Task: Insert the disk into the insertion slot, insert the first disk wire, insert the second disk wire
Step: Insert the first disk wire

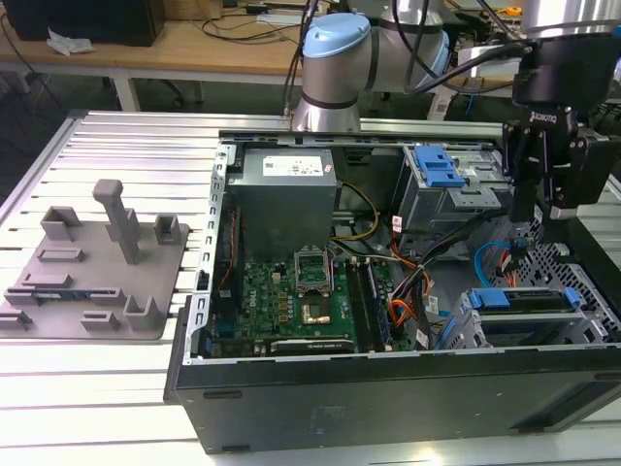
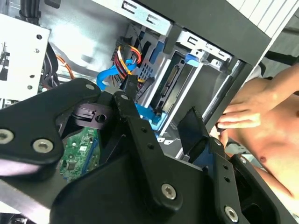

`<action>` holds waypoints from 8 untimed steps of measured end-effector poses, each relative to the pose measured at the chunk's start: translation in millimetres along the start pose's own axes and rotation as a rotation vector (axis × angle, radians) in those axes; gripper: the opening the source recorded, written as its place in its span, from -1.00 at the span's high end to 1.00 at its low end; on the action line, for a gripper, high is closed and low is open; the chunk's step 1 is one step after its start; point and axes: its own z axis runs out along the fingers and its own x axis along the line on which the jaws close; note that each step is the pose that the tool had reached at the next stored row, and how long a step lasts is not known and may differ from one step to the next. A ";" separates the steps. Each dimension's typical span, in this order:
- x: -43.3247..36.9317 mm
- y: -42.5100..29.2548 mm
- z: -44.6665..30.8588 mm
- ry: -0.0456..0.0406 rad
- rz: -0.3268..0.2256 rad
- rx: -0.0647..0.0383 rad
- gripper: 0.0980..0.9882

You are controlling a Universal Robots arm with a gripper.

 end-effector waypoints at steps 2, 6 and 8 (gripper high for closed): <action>-1.4 1.9 2.9 0.0005 0.001 0.007 -0.21; -3.6 4.3 7.5 0.0018 0.001 0.019 -0.48; -5.2 4.8 10.7 0.0024 0.001 0.019 -0.48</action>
